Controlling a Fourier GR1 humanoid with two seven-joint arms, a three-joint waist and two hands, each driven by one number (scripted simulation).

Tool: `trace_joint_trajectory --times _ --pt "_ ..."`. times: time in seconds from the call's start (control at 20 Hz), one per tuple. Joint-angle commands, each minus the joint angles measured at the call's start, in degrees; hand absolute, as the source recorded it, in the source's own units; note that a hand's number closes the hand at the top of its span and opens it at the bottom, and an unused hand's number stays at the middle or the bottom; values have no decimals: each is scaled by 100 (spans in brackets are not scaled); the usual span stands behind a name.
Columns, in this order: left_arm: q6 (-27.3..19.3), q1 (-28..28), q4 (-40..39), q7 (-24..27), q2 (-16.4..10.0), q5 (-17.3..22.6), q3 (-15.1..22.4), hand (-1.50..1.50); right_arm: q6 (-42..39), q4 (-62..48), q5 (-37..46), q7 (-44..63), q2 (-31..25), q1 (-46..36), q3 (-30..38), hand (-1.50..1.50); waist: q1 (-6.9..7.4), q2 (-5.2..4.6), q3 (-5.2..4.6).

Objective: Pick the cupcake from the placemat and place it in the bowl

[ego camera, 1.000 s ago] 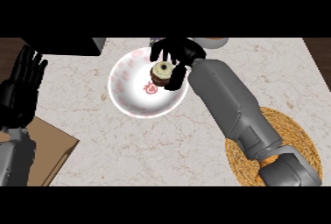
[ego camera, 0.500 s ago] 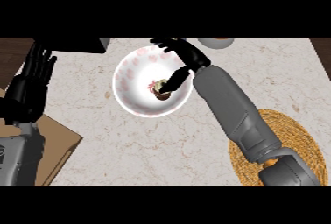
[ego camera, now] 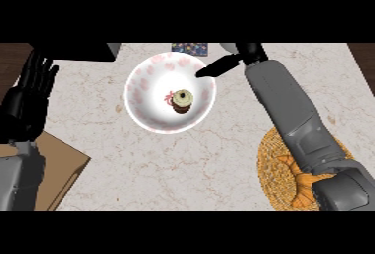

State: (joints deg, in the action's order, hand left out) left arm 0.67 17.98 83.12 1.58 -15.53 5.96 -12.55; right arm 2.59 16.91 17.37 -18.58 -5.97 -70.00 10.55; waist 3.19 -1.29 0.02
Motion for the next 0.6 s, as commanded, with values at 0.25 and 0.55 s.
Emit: trace_joint_trajectory --times 0.25,0.55 --pt "34 102 108 -115 -50 133 -89 0 -778 -500 -518 -698 -1123 210 699 -150 65 -52 8" --pt "134 148 36 -105 -72 141 -39 0 -1514 -704 -636 -1071 -1786 385 875 -150 122 -93 14"
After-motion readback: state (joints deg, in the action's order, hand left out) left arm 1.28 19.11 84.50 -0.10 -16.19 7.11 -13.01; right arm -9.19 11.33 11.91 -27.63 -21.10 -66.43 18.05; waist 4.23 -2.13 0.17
